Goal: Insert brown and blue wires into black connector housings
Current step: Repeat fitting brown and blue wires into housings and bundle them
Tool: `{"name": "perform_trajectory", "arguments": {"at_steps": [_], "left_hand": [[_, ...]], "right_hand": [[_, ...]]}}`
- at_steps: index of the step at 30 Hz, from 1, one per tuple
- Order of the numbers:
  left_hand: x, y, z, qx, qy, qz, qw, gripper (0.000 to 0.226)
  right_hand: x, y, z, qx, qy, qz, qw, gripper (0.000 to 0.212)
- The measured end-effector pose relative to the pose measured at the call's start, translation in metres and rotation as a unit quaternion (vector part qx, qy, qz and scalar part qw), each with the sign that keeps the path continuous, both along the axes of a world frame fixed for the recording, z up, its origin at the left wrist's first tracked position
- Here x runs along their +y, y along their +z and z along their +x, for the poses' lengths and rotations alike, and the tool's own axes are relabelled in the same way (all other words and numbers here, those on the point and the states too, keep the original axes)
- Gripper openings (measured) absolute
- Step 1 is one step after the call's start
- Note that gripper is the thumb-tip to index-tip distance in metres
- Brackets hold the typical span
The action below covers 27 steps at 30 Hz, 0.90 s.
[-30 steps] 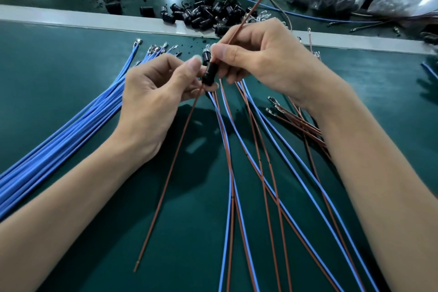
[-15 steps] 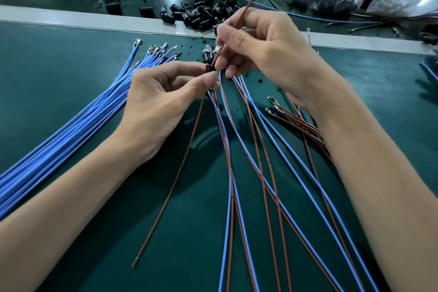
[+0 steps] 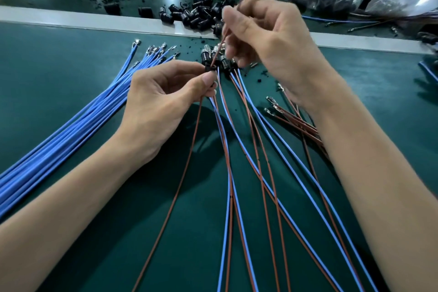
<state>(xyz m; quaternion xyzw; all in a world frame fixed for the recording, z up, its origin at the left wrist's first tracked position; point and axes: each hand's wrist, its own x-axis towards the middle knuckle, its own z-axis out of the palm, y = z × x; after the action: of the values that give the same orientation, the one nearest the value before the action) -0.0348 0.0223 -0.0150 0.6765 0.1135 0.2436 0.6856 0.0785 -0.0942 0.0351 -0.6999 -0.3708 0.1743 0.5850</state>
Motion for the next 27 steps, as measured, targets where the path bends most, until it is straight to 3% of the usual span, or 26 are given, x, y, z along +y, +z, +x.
{"name": "perform_trajectory", "arguments": {"at_steps": [5, 11, 15, 18, 20, 23, 25, 27], "left_hand": [[0.000, 0.000, -0.001, -0.007, -0.002, 0.025, 1.000, 0.012], [0.002, -0.001, -0.001, -0.009, 0.007, 0.029, 1.000, 0.009], [0.002, -0.001, -0.002, -0.019, 0.013, 0.056, 0.998, 0.004], [0.003, 0.001, -0.003, -0.050, 0.093, 0.068, 0.992, 0.005], [0.004, 0.002, -0.004, -0.087, 0.171, 0.068, 0.979, 0.009], [0.005, 0.003, -0.004, -0.132, 0.239, 0.078, 0.959, 0.009], [0.005, 0.002, -0.004, -0.139, 0.248, 0.093, 0.954, 0.009], [0.006, 0.002, -0.004, -0.132, 0.248, 0.099, 0.954, 0.008]], "right_hand": [[0.006, -0.006, -0.005, -0.066, 0.040, -0.072, 0.994, 0.013], [0.007, -0.006, -0.006, 0.007, -0.003, 0.021, 1.000, 0.013], [0.009, -0.009, -0.009, -0.016, 0.060, -0.028, 0.998, 0.011], [0.008, -0.013, -0.006, 0.019, 0.044, -0.021, 0.999, 0.011], [0.017, -0.019, -0.001, -0.071, 0.005, -0.061, 0.996, 0.013], [0.045, -0.026, -0.010, -0.257, 0.082, -0.162, 0.949, 0.019], [0.061, -0.030, -0.017, -0.321, 0.135, -0.192, 0.918, 0.020], [0.072, -0.034, -0.019, -0.337, 0.128, -0.212, 0.908, 0.019]]}}
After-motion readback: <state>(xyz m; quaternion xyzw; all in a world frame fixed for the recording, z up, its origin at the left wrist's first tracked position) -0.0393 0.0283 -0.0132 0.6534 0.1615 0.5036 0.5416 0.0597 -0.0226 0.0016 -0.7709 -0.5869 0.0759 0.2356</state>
